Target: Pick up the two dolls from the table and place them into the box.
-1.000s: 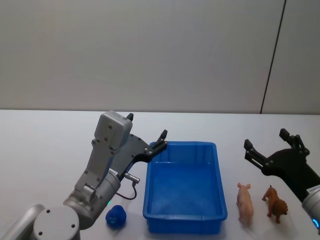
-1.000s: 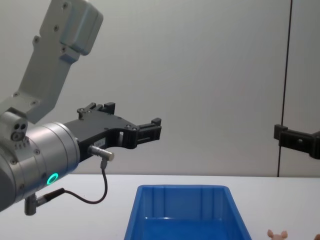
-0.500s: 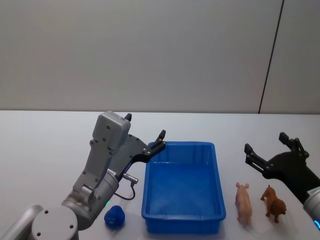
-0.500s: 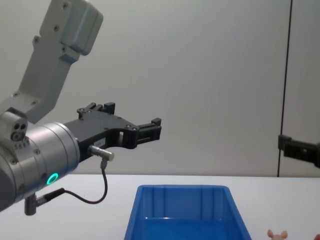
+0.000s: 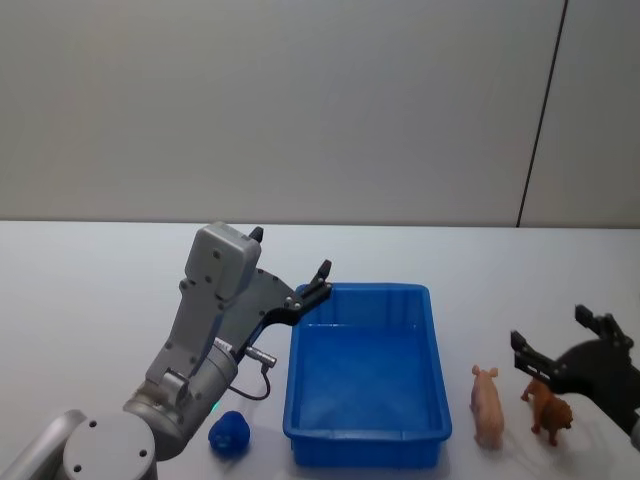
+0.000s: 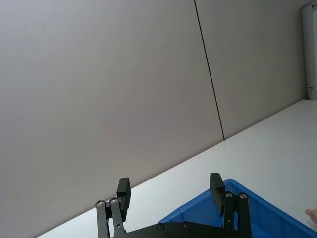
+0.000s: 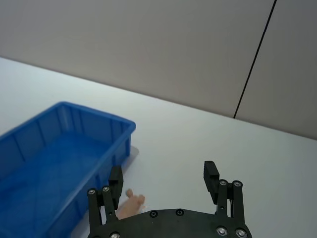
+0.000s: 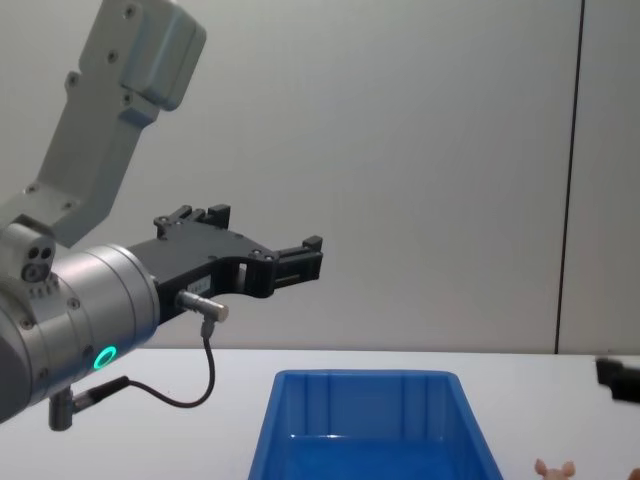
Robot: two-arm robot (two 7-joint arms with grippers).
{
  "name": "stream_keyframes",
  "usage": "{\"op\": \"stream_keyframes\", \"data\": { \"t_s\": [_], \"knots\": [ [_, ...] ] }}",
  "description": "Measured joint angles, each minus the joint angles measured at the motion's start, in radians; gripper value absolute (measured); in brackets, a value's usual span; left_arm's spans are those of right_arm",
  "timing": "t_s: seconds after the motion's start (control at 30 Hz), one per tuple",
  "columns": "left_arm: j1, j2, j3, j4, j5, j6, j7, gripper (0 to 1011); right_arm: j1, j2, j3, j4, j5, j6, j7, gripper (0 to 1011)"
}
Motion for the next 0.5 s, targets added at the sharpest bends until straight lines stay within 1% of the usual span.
{"op": "stream_keyframes", "data": {
  "t_s": [0.17, 0.5],
  "knots": [
    [0.000, 0.000, 0.000, 0.000, 0.000, 0.000, 0.000, 1001, -0.006, 0.017, 0.007, 0.021, -0.014, 0.029, 0.018, 1001],
    [0.000, 0.000, 0.000, 0.000, 0.000, 0.000, 0.000, 1001, -0.009, 0.032, 0.010, 0.060, -0.042, 0.078, 0.055, 1001]
  ]
}}
